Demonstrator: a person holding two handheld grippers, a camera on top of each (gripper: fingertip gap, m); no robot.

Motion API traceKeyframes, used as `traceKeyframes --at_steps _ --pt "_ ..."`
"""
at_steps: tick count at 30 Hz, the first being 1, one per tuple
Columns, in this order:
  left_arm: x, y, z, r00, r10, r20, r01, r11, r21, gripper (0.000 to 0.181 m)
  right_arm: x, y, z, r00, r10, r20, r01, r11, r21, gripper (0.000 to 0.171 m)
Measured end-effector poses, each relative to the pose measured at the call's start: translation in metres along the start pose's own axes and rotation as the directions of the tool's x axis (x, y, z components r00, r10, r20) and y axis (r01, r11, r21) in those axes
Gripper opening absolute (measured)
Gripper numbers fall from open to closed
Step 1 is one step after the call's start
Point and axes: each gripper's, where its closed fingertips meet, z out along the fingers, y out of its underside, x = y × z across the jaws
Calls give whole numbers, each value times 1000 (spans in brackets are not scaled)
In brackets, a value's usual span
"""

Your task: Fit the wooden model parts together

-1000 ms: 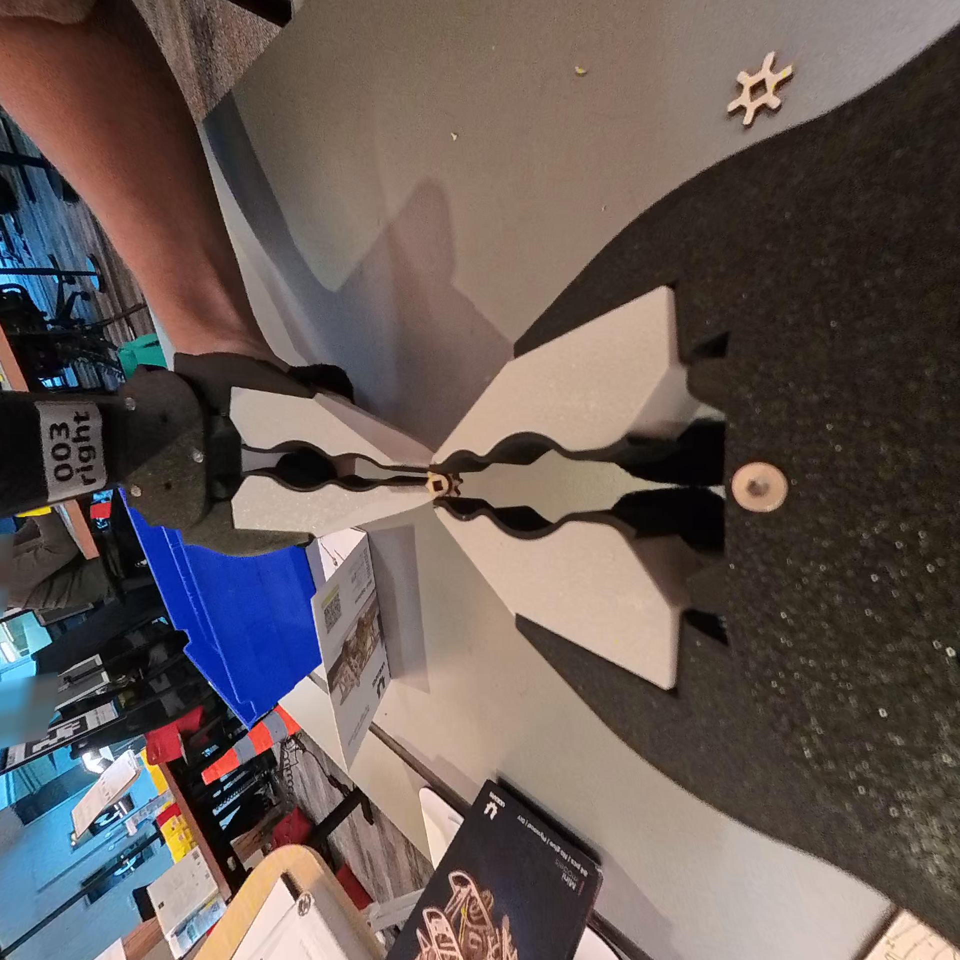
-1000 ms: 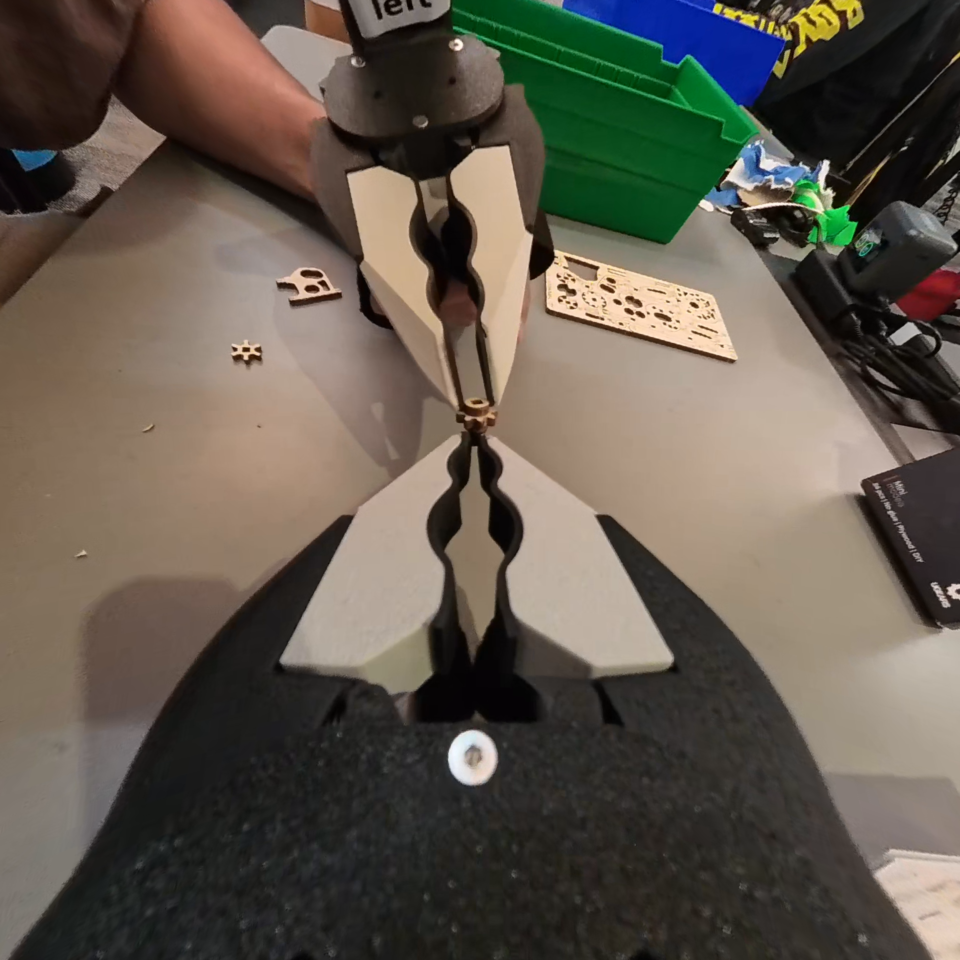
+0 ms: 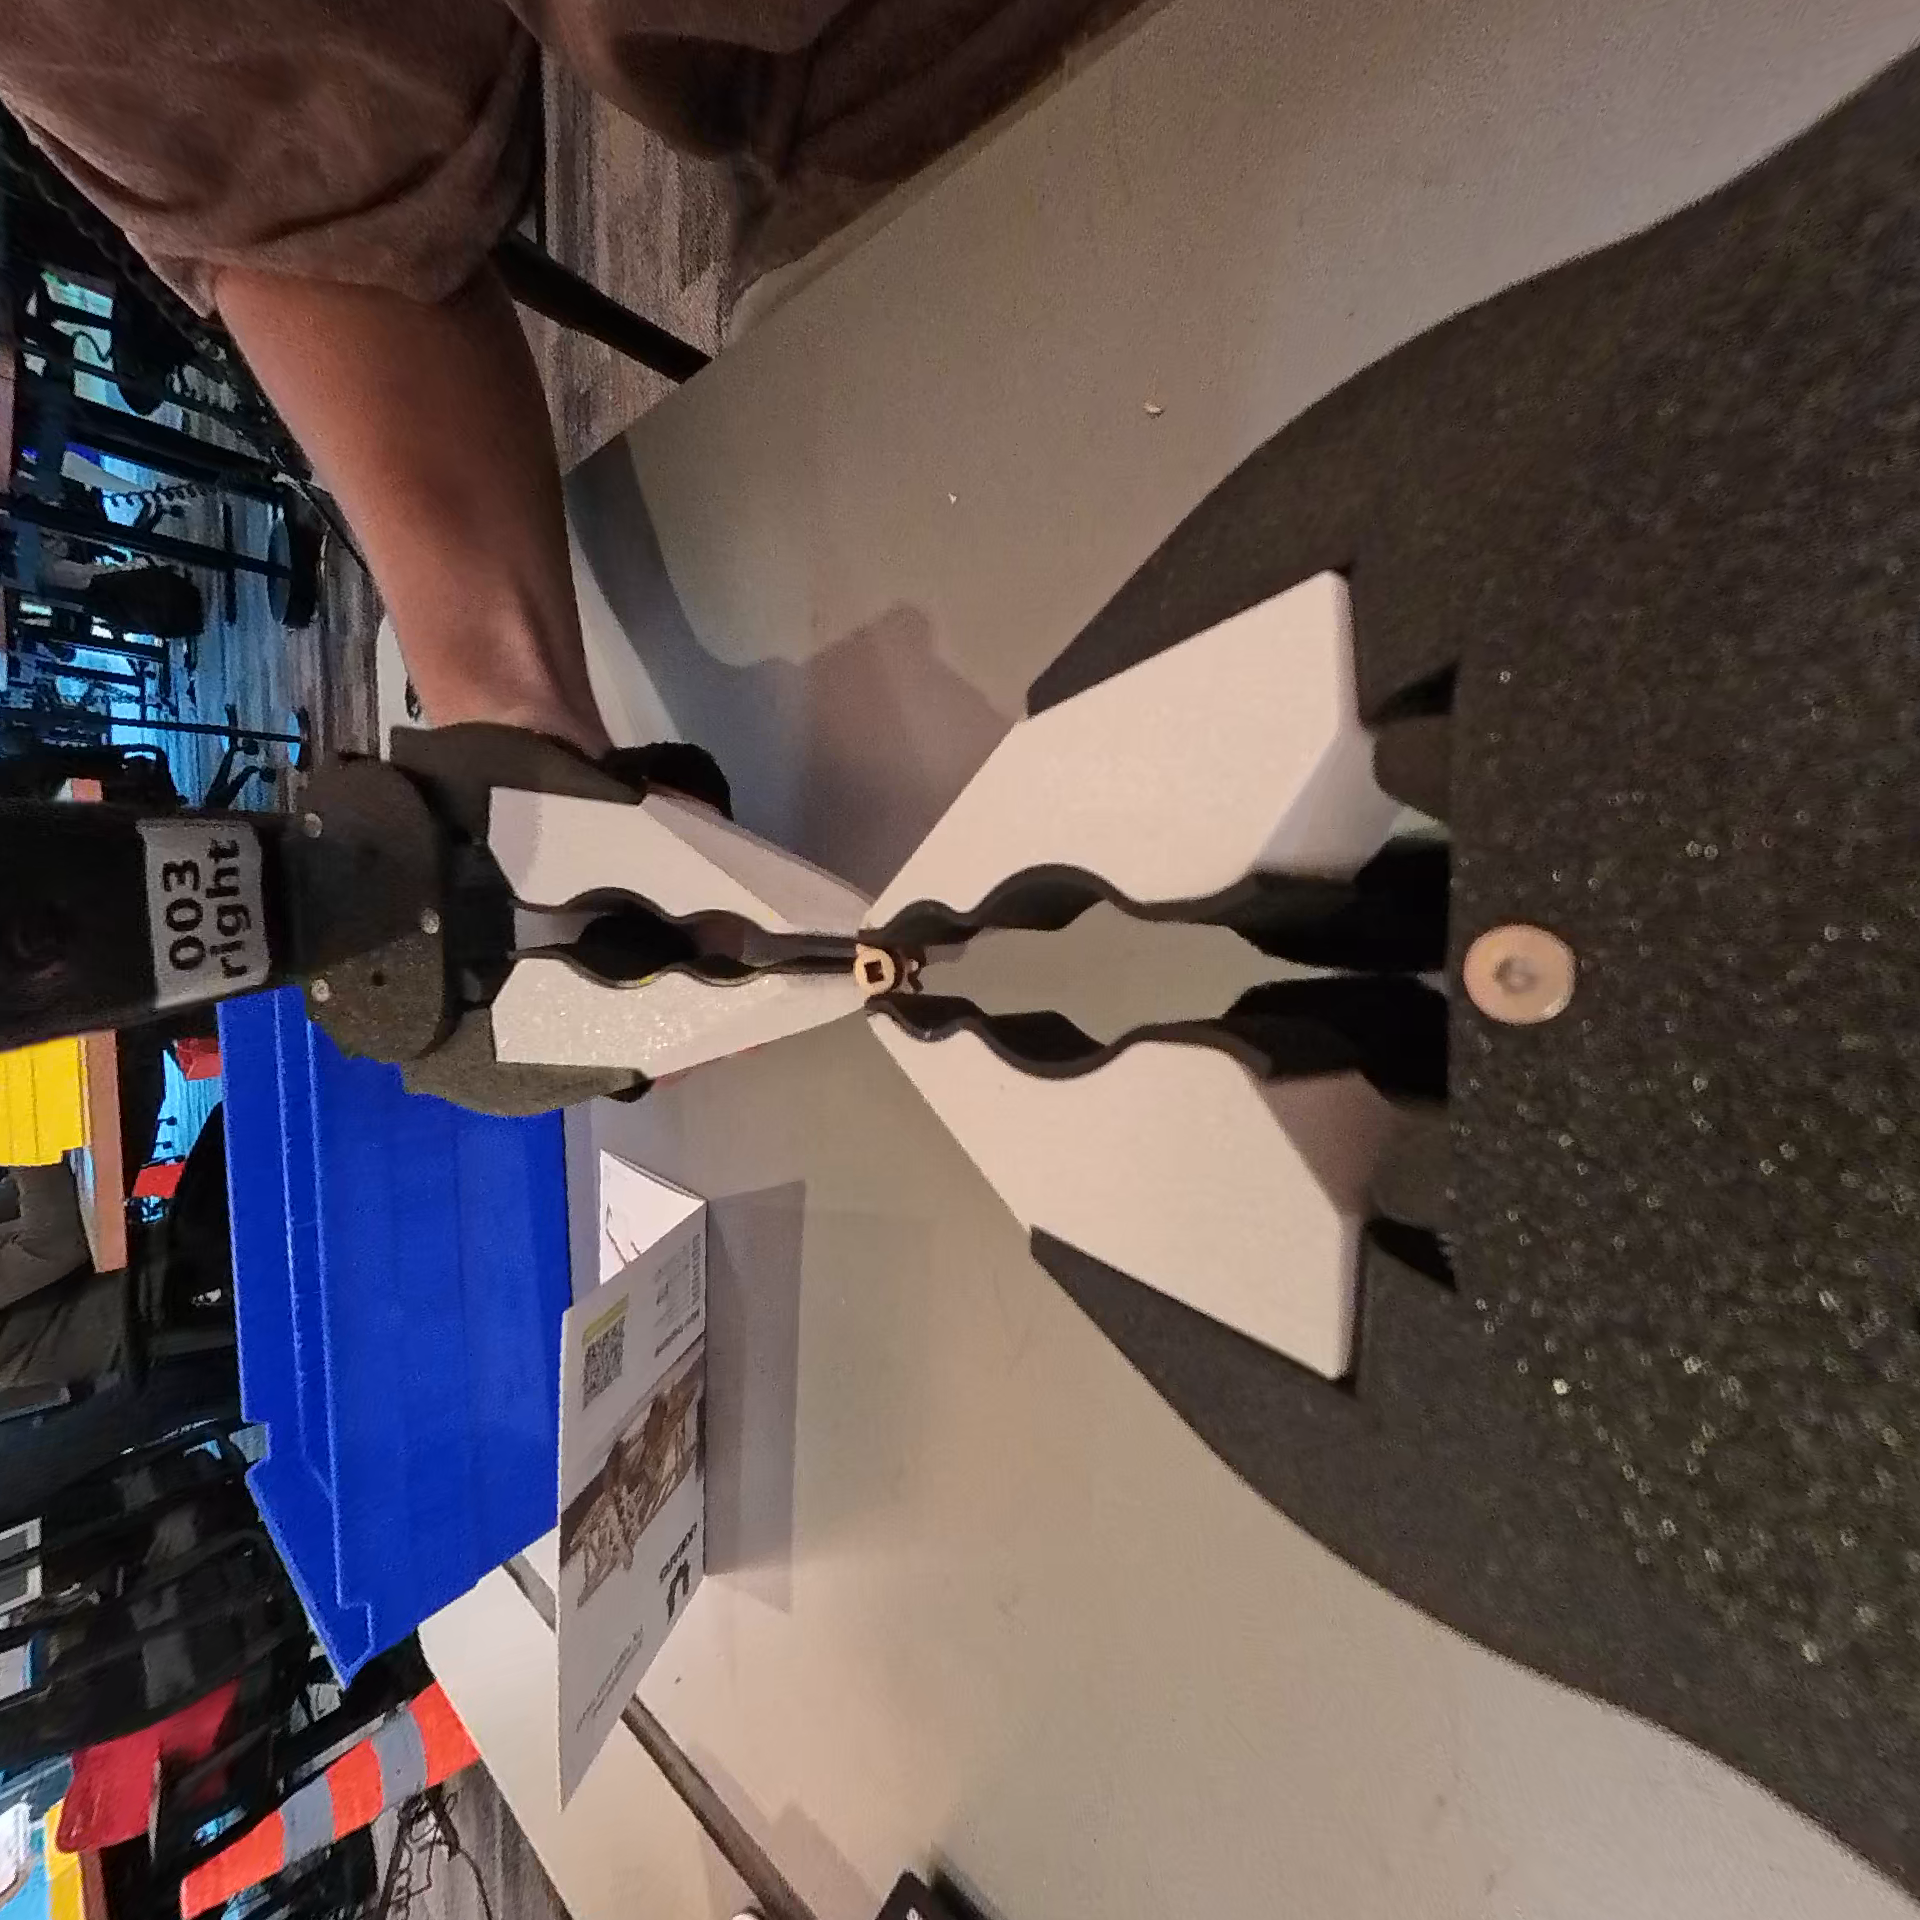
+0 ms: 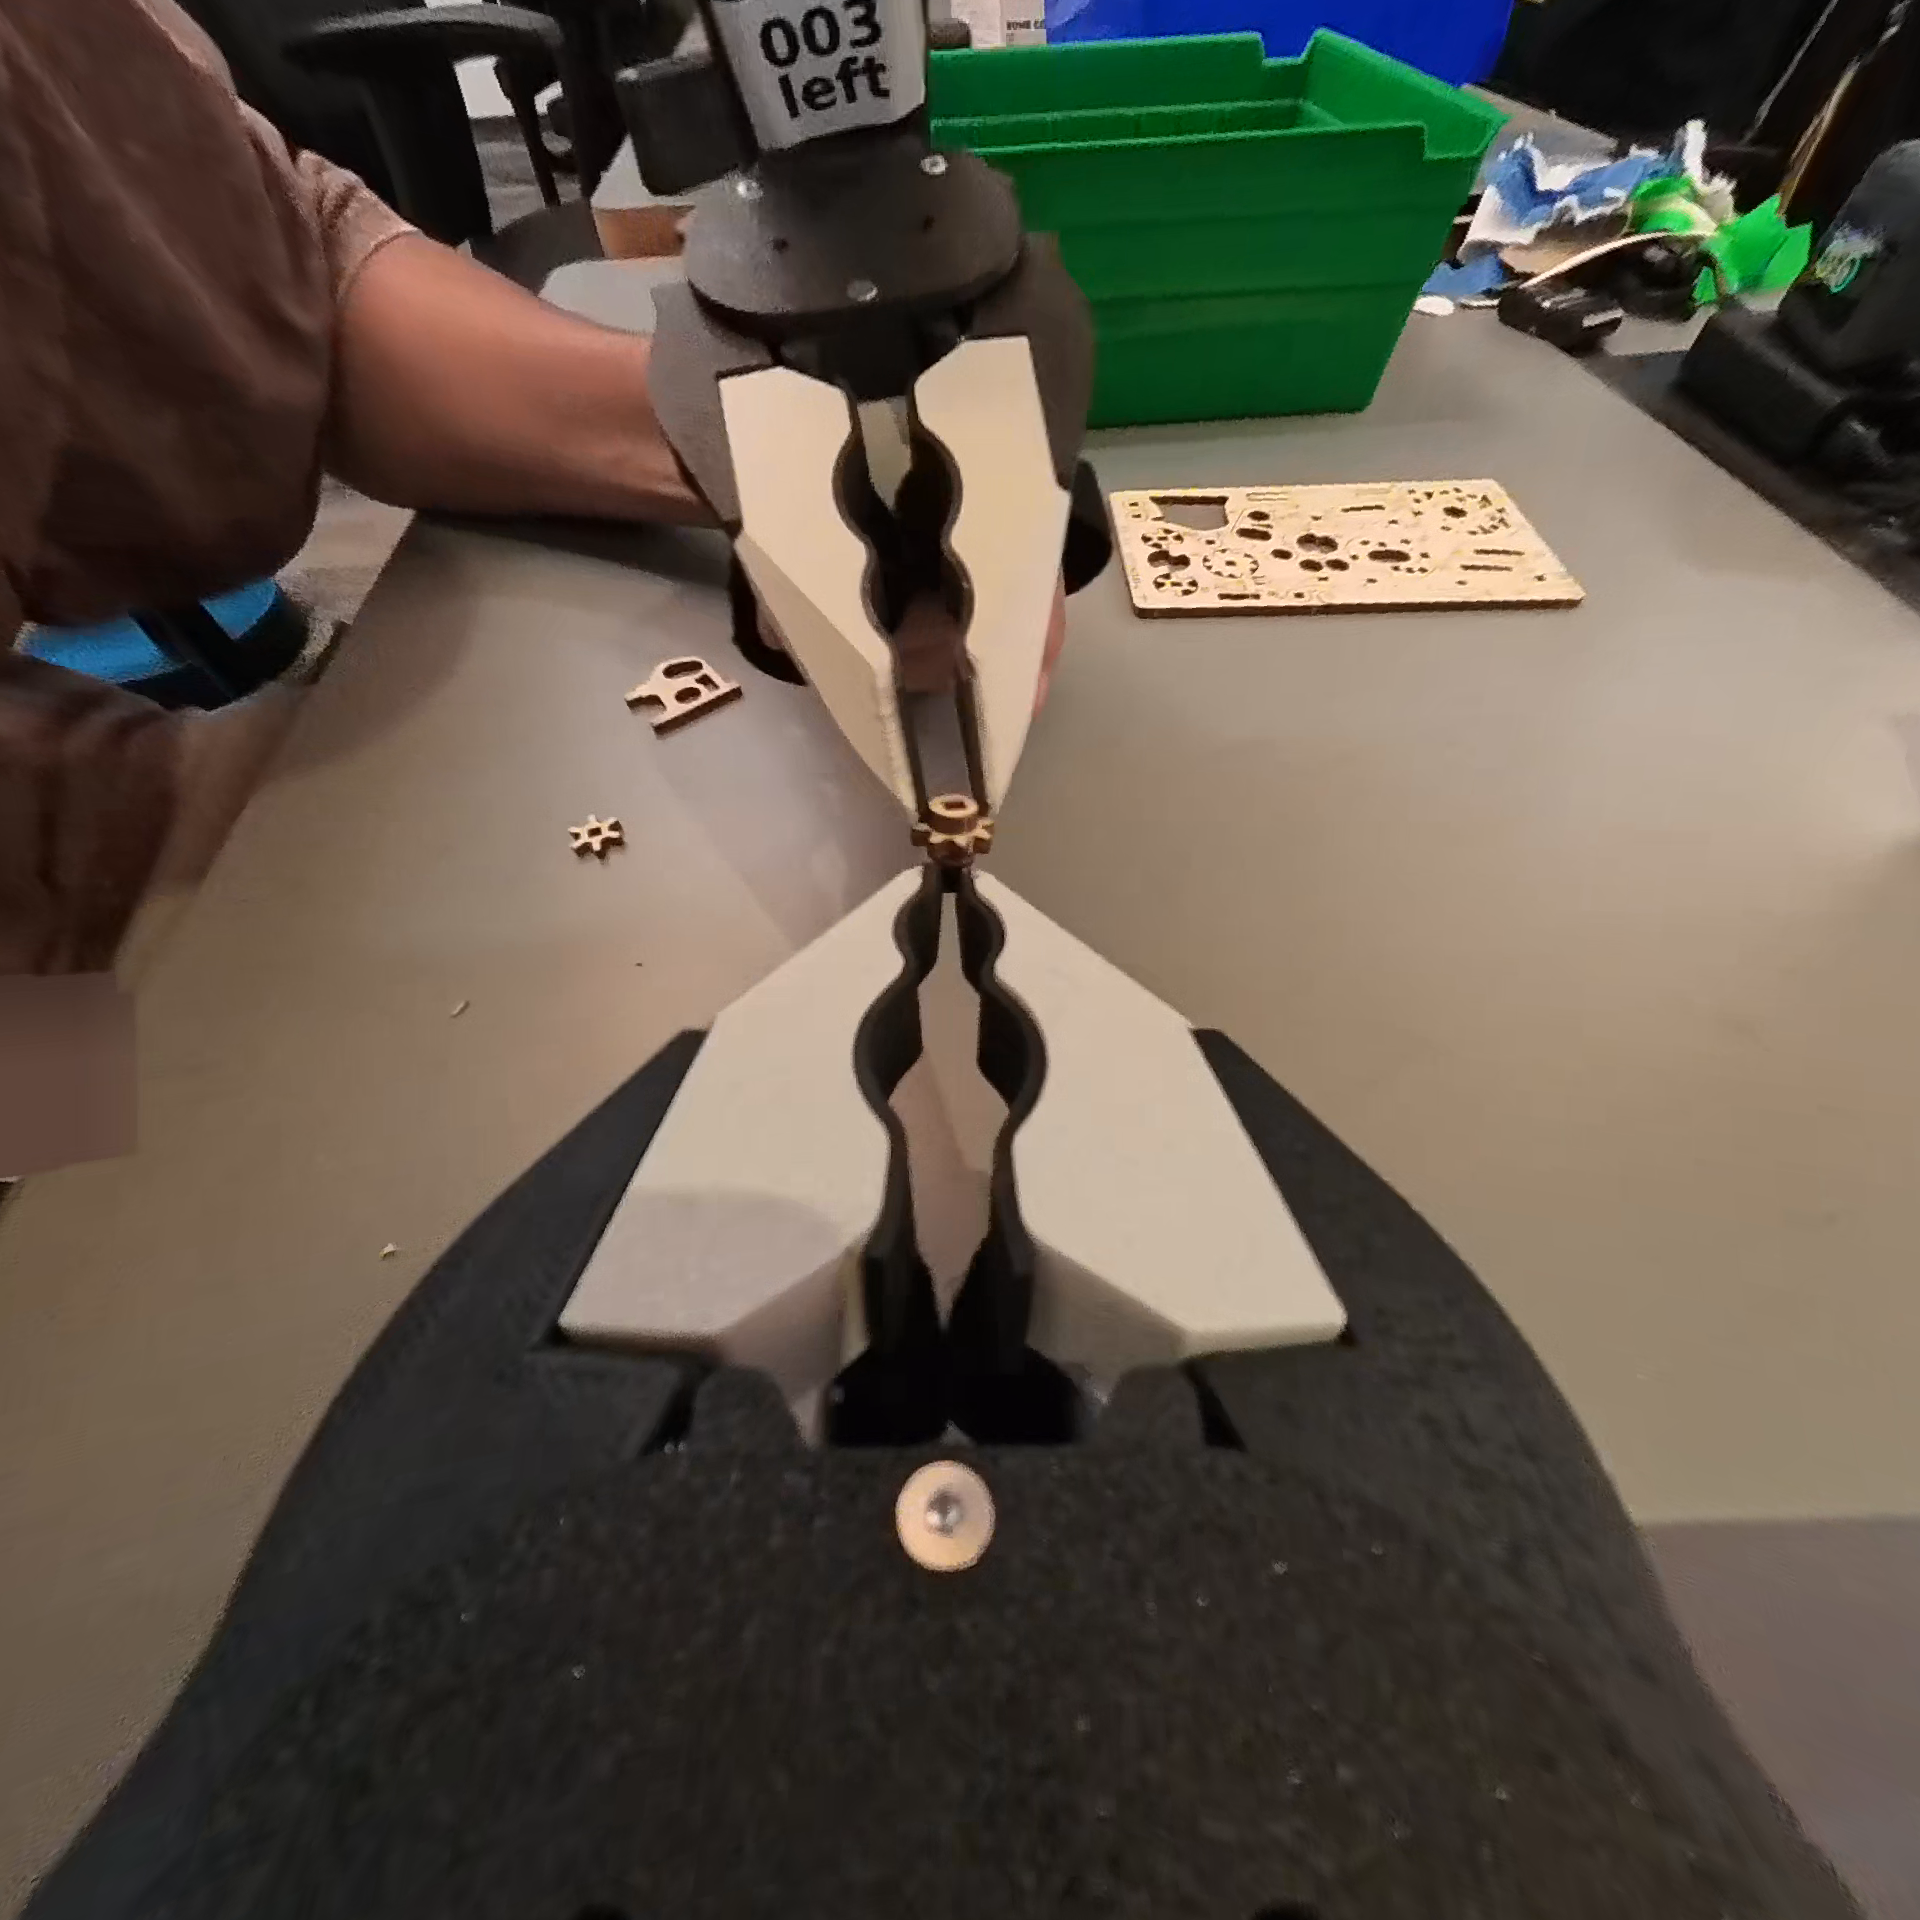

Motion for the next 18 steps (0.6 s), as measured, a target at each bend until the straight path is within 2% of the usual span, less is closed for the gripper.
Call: traceKeyframes --at_steps 18 --pt "-1 -4 -3 998 -53 -29 54 998 24 8 -2 -4 0 987 130 94 -135 990 51 2"
